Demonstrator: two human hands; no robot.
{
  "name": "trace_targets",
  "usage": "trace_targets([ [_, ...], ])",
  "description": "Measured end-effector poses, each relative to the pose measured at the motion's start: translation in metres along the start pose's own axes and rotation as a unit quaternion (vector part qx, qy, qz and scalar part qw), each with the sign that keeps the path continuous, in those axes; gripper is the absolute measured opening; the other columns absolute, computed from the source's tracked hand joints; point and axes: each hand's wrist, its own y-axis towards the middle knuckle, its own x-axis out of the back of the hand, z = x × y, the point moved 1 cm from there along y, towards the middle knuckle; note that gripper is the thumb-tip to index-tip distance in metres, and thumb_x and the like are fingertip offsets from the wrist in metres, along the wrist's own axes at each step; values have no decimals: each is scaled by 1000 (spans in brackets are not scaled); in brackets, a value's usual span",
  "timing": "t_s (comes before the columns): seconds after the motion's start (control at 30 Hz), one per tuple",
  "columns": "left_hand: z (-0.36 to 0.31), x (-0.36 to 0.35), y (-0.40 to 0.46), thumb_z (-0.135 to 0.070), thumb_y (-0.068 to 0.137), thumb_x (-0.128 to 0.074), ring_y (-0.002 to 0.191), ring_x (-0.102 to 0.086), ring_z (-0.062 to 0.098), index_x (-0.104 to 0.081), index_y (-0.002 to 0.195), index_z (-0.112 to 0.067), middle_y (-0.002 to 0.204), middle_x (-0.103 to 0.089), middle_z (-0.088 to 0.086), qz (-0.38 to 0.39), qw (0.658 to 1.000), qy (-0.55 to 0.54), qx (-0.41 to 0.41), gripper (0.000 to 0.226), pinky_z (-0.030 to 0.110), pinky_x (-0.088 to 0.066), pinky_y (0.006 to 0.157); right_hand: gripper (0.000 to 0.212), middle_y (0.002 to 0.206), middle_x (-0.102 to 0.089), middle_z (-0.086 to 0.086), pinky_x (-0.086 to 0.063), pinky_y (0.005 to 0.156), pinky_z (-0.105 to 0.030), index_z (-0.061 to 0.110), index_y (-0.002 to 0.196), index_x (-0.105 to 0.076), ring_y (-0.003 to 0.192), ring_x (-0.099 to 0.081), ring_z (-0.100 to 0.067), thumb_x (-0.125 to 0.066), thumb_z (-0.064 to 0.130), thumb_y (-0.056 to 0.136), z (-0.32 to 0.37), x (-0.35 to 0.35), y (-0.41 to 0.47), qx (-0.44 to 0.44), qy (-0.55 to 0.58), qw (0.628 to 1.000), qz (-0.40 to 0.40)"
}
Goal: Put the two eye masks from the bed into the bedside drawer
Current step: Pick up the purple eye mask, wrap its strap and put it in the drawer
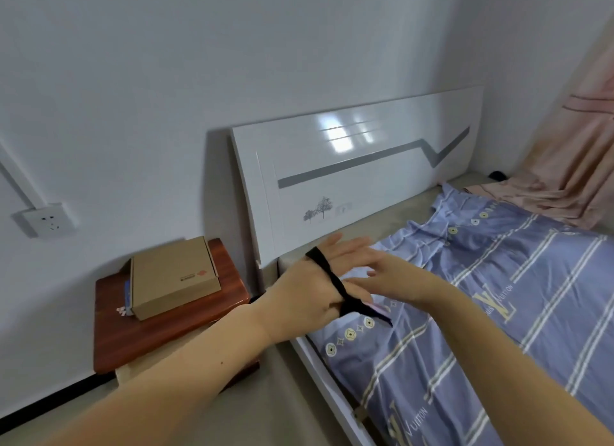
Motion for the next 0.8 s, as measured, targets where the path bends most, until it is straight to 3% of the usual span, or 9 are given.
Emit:
trace_targets([
  [0.1, 6, -11, 4, -30, 83, -65, 132, -44, 24, -74, 96, -26, 132, -59, 9, 58, 995, 74, -34, 16, 38, -23, 115, 23, 91, -66, 18, -45, 71, -3, 39, 89, -61, 93, -62, 0, -54, 17, 89, 15, -7, 0, 13, 43, 997, 65],
  [0.17, 13, -20, 17, -31, 81, -69, 134, -41, 19, -66, 115, -22, 139, -53, 6, 162, 969, 182, 47, 35, 40, -27, 116, 23, 105, -64, 4, -44, 72, -2, 27, 100, -59, 105, -60, -17, -52, 8, 89, 13, -8, 2, 25, 25, 998, 61],
  [0.23, 13, -21, 17, -22, 89, -60, 139, -30, 21, -58, 125, -16, 146, -43, 9, 192, 969, 145, 61, 37, 41, -23, 118, 20, 105, -64, -3, -47, 76, -9, 17, 103, -60, 105, -57, -28, -51, 5, 89, 13, -10, 8, 33, -4, 998, 48],
  [0.37, 6, 8, -18, -3, 82, -62, 116, -60, 23, -73, 97, -9, 116, -69, 12, 37, 999, -15, 9, 20, 38, -51, 97, 27, 65, -66, 13, -43, 59, -15, 29, 79, -70, 65, -57, -3, -49, 17, 91, 8, -11, 27, 59, 54, 997, 20],
  [0.47, 18, 12, -37, -10, 83, -56, 109, -64, 19, -74, 99, -10, 108, -73, 5, -3, 996, 18, 88, 23, 32, -52, 95, 28, 53, -57, 14, -36, 51, -16, 28, 68, -67, 49, -45, -2, -51, 24, 91, -12, -10, 42, 37, 81, 994, -64],
  [0.57, 27, 7, -61, -7, 86, -53, 110, -63, 19, -71, 102, -4, 111, -70, 5, -43, 990, 63, 118, 25, 26, -47, 100, 27, 57, -61, 9, -36, 52, -20, 20, 68, -67, 54, -50, -6, -53, 19, 91, -28, -22, 54, 2, 124, 987, -101],
  [0.67, 31, -5, -87, 3, 84, -57, 117, -57, 23, -69, 104, 0, 120, -62, 8, -68, 983, 107, 136, 24, 30, -47, 102, 22, 72, -66, -9, -42, 54, -20, 1, 85, -67, 62, -57, -16, -49, 11, 93, -35, -44, 68, -18, 182, 983, -12],
  [0.73, 36, -10, -104, 6, 82, -58, 119, -56, 27, -71, 98, -1, 119, -63, 15, -66, 971, 136, 183, 22, 36, -51, 97, 23, 63, -67, -1, -43, 49, -16, 6, 84, -68, 54, -57, -9, -47, 10, 93, -36, -58, 81, -39, 213, 975, 43],
  [0.8, 43, -8, -128, -10, 97, -39, 120, -53, 31, -73, 94, 0, 118, -63, 24, -84, 948, 144, 271, 35, 40, -50, 97, 30, 60, -67, 5, -45, 50, -18, 14, 81, -69, 52, -57, -6, -43, 6, 93, -38, -72, 95, -61, 240, 963, 103],
])
